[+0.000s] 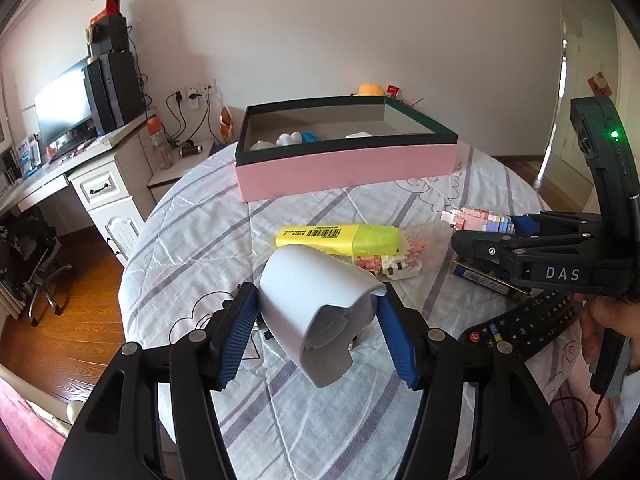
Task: Organize rigid objects
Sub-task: 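Carry the tissue roll and brick block into the pink box and open both grippers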
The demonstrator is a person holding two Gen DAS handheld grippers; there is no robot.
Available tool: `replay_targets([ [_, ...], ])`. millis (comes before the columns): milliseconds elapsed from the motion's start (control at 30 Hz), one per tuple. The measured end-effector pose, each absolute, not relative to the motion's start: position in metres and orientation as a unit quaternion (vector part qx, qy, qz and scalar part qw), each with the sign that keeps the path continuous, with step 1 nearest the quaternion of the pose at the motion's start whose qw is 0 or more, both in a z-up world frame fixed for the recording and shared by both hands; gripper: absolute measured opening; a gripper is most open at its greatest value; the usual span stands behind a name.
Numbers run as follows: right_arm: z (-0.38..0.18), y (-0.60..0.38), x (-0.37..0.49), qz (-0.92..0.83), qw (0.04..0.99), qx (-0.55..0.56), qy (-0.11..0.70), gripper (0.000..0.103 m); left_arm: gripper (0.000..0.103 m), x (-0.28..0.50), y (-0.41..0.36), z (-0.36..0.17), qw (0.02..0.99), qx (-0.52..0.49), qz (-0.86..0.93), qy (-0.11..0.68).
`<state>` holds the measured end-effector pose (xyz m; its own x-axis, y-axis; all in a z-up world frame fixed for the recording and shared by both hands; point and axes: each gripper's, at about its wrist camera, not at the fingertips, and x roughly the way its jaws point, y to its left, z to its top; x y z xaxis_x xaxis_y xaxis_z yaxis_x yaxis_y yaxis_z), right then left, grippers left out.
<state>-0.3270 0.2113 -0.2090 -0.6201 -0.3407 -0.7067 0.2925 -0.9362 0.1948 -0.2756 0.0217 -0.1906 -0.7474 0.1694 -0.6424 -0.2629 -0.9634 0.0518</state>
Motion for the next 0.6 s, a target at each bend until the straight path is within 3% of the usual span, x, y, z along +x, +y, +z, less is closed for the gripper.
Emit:
replay_targets([
  [600,-0.121,0.218,-0.281,-0.939,0.188,0.288,-0.024,0.057,0.061,-0.244,0.026,-0.117,0.105,-0.247,0.961,0.068],
])
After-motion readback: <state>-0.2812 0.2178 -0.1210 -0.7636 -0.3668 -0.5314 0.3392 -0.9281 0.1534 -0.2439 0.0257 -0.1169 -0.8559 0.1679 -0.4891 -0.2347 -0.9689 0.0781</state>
